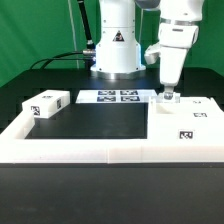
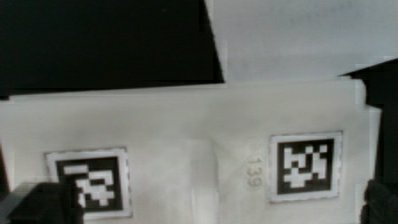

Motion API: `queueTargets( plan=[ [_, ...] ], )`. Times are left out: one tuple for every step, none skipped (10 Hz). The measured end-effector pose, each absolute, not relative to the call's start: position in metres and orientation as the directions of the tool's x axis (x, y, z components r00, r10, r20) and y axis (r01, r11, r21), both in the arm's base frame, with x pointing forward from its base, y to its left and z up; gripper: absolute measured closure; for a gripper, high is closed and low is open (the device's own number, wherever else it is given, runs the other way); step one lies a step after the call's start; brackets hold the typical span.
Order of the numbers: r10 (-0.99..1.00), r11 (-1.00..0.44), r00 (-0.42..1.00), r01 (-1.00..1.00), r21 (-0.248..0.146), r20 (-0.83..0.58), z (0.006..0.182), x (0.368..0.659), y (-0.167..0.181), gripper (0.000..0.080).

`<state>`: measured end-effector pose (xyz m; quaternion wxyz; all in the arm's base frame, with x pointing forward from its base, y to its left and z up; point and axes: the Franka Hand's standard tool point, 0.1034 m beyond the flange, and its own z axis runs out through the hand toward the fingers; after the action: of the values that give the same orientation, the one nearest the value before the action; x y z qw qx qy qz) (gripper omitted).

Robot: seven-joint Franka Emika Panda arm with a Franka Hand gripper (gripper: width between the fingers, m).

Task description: Assemble cabinet

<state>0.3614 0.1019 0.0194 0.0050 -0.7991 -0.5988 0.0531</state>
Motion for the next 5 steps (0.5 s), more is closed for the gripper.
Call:
queueTargets(
  plan=[
    [0.957, -0.284, 0.278, 0.956, -0.078, -0.08, 0.0163, 0.3599, 0.1024, 0.0002],
    [0.957, -0.284, 0.277, 0.956, -0.08, -0.08, 0.0153, 0.3596, 0.1027, 0.0002],
    [0.957, -0.284, 0.278, 0.955, -0.081, -0.08, 0.0148, 0.3598, 0.1024, 0.0002],
    [0.957, -0.285, 0.279, 0.955, -0.083, -0.081, 0.0137, 0.3594, 0.1019, 0.0002],
    [0.957, -0.285, 0.278, 0.955, -0.083, -0.081, 0.0136, 0.3593, 0.1019, 0.0126]
  ],
)
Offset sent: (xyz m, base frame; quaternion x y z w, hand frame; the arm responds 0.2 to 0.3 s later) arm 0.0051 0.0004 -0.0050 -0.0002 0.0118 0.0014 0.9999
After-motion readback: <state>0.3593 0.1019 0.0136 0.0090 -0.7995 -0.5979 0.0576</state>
